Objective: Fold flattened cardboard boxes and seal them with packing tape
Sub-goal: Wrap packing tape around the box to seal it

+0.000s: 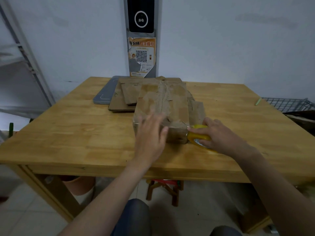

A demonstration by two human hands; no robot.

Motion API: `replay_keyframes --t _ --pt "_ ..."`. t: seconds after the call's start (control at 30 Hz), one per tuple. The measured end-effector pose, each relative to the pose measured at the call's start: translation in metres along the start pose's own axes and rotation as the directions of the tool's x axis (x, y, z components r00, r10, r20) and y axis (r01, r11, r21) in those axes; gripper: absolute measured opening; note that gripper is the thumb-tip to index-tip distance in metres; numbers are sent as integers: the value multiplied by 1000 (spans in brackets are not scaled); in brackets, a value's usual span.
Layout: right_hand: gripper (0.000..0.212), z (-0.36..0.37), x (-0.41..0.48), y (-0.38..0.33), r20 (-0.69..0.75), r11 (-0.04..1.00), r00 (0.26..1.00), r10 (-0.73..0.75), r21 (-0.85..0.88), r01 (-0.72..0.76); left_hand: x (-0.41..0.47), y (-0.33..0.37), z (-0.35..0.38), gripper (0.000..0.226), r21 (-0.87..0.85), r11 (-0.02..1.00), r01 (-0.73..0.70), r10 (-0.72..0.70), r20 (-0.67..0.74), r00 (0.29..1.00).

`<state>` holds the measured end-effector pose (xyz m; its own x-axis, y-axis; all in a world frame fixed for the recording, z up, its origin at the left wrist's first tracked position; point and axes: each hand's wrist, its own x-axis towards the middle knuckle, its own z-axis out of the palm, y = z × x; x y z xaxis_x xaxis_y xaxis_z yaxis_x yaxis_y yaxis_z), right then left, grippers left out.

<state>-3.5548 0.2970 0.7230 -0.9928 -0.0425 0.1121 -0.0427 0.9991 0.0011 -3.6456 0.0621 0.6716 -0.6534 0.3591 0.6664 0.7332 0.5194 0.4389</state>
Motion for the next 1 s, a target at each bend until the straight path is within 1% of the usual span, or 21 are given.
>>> replay_keyframes --t 0.03,0.07,0.13,0.17,0.23,0.4,0.53,0.63,0.77,0.9,1.0 --pt "59 -1 0 0 4 1000 1000 0 -2 0 1 9 7 48 36 995 -96 91 120 989" --pt "59 -2 0 0 6 1000 1000 -3 -7 3 1 16 13 51 40 985 -165 152 224 963" --pt "57 -4 0 -1 14 1000 1000 -14 -18 14 4 23 25 52 48 966 -252 219 359 907" --pt "55 -4 0 -1 20 1000 1000 -20 -22 20 5 25 30 53 83 956 -282 229 392 891" --pt "54 -3 2 -1 31 1000 999 -17 -21 18 9 25 36 55 166 939 -303 210 421 882" --pt "58 0 9 -1 36 999 999 32 2 -32 14 10 36 64 230 927 -298 170 450 877" --pt "60 0 12 0 49 998 998 47 39 -49 17 -18 20 71 291 931 -220 70 449 891" --pt "60 0 15 -2 69 997 996 62 50 -66 13 -44 2 71 333 925 -180 25 421 907" --pt "61 -2 18 -6 79 995 995 68 71 -74 13 -75 -22 75 351 936 -37 -103 372 923" --pt "60 -3 20 -13 71 993 994 79 83 -84 23 -86 -30 82 329 941 81 -211 382 900" --pt "60 -3 21 -17 67 991 994 90 96 -97 29 -86 -28 83 320 926 200 -316 369 874"
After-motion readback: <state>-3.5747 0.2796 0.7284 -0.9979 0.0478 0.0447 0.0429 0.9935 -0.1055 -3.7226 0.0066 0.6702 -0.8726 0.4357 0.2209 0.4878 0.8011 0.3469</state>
